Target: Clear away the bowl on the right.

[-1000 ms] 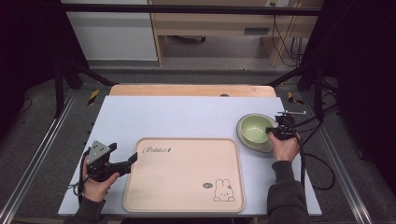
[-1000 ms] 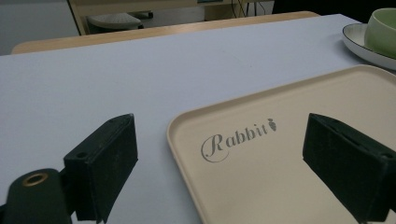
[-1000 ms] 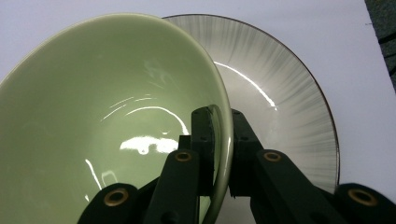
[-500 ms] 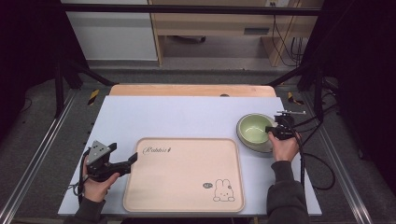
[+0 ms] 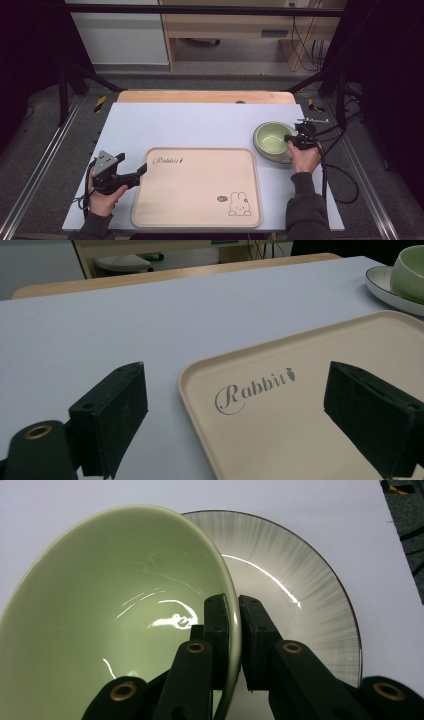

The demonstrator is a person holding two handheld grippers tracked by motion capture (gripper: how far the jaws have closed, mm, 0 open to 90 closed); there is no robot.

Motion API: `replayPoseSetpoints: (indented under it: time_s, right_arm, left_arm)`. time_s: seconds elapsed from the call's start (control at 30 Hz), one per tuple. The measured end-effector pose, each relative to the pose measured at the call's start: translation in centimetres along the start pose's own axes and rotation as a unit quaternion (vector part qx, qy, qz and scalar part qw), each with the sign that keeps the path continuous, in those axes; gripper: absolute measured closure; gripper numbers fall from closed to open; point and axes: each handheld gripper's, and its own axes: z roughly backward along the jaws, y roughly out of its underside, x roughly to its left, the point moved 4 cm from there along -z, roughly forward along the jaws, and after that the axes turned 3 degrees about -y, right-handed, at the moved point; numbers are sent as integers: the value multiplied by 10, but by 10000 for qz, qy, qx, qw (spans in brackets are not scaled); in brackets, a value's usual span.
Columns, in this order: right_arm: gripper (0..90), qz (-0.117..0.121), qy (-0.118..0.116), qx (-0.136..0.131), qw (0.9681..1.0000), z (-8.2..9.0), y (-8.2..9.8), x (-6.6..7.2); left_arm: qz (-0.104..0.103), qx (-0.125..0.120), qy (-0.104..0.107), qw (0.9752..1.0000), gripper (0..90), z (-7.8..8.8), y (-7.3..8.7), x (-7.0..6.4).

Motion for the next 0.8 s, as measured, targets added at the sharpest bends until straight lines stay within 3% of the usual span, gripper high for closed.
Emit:
replayPoseSetpoints:
  time_s: [0.5, 0.8]
  right_arm:
    - [831, -114, -78, -22, 9999, 6, -2, 1]
    - [830, -49, -119, -89, 9999, 12, -3, 1]
  left_arm:
    - [-2, -21, 10, 10000, 102, 1, -1, -1]
    - [1, -24, 12, 10000, 102, 1, -1, -1]
